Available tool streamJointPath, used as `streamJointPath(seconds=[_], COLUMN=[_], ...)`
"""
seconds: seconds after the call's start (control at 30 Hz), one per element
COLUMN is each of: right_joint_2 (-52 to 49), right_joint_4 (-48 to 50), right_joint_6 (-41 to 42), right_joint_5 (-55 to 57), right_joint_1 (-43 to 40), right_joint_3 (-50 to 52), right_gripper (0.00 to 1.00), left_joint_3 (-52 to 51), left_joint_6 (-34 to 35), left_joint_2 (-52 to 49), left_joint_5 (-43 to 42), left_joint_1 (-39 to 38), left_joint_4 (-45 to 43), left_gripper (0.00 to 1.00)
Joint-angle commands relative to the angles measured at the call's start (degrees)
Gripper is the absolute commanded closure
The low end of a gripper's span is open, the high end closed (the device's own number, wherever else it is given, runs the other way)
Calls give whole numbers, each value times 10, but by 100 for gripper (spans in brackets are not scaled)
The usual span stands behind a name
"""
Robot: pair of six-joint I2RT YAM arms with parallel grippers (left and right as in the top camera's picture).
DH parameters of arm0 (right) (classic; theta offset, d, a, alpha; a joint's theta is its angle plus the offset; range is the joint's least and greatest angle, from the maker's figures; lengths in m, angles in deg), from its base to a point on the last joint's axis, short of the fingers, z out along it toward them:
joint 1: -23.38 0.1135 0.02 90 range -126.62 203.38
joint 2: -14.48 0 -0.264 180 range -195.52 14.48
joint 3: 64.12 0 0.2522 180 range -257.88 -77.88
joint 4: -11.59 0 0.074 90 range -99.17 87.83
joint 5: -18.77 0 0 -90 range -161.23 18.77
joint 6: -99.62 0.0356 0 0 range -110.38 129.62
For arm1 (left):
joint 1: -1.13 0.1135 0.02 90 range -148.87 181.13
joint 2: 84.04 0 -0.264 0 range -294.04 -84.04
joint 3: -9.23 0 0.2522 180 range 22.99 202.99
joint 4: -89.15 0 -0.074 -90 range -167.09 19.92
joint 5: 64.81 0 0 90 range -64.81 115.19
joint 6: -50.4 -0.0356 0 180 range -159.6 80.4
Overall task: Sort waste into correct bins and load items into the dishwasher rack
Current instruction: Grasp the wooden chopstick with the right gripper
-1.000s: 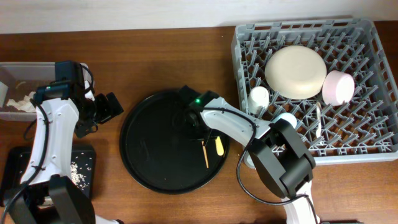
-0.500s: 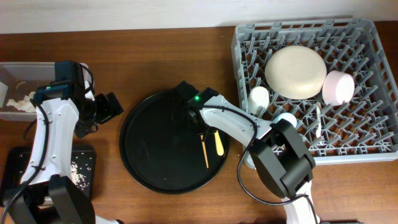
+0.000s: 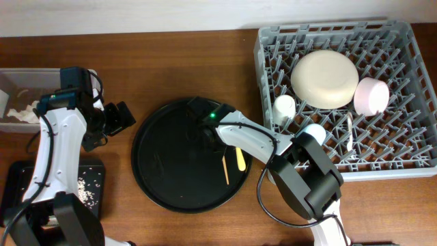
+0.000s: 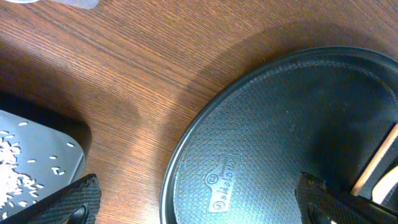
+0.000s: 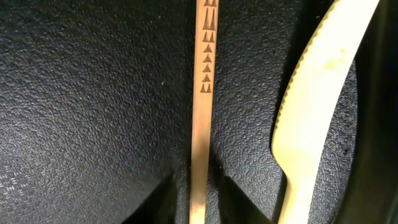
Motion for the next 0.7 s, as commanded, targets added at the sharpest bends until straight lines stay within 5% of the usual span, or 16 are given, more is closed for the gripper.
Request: streamJointPath(seconds=[0.0,0.67], right_joint_2=[-5,-9], right_joint_4=[1,-5], right_joint_6=[5,7], right_joint_5=[13,12], right_joint_1=[3,1], right_joint_3=[6,-1], right_gripper=[78,96], left_joint_3=[4,4], left_joint_6=[1,1], left_joint_2=[4,4], left_joint_5=[-4,-4], left_joint_1=[0,0], left_joint_4=[0,0], left_gripper=[1,1])
